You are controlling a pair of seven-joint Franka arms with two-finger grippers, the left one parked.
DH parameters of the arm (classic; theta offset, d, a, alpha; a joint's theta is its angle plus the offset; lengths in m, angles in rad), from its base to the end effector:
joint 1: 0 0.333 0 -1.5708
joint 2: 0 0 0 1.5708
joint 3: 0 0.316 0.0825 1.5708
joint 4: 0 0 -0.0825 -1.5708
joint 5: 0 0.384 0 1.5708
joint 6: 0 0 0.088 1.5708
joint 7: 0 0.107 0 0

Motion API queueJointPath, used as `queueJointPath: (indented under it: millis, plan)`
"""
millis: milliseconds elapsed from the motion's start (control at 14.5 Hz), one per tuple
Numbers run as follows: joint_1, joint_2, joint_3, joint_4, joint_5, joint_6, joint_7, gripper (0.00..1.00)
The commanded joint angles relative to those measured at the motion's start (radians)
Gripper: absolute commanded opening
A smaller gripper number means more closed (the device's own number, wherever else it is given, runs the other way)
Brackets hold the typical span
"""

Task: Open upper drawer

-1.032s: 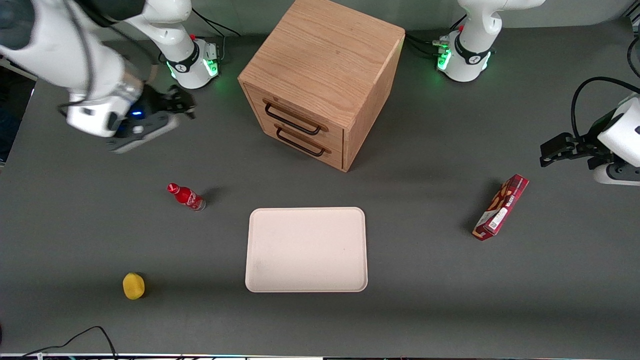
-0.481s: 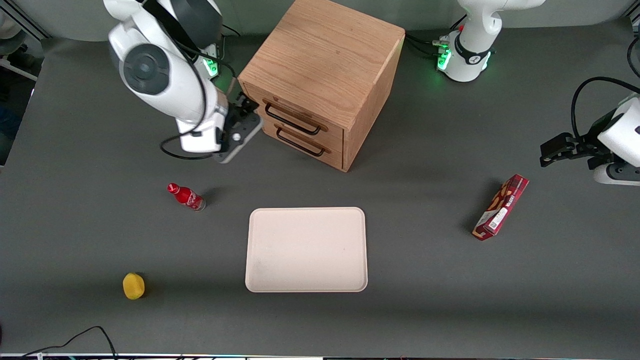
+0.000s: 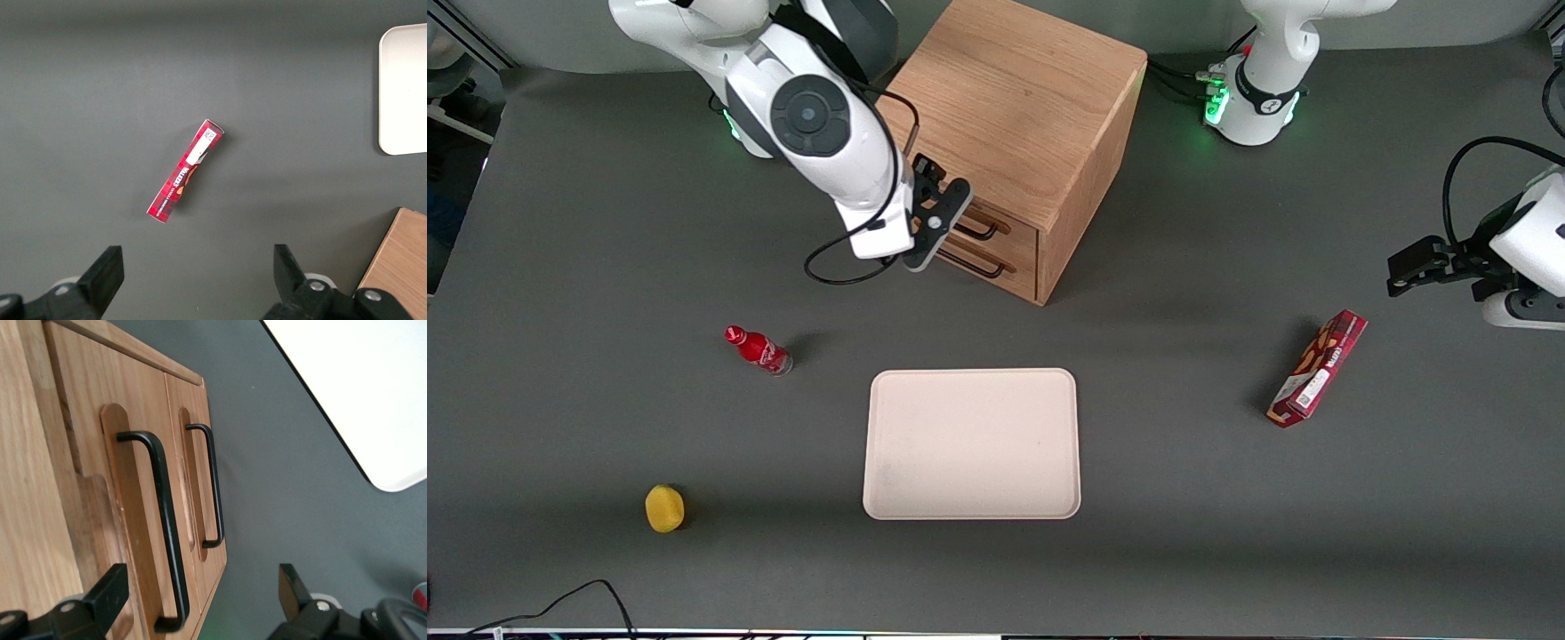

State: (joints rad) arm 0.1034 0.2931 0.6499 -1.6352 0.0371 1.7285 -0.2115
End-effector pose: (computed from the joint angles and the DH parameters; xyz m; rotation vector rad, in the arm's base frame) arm 0.4724 0.3977 0.4664 -2.6339 -1.3513 0.2866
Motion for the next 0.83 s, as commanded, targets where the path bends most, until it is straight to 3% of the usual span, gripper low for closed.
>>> queueJointPath:
  millis: [0,757]
  plan:
    - [0.022,0.038,-0.004,0.015,-0.022,0.028,-0.025,1.00]
    - [0.012,0.106,-0.001,0.017,-0.016,0.054,-0.031,1.00]
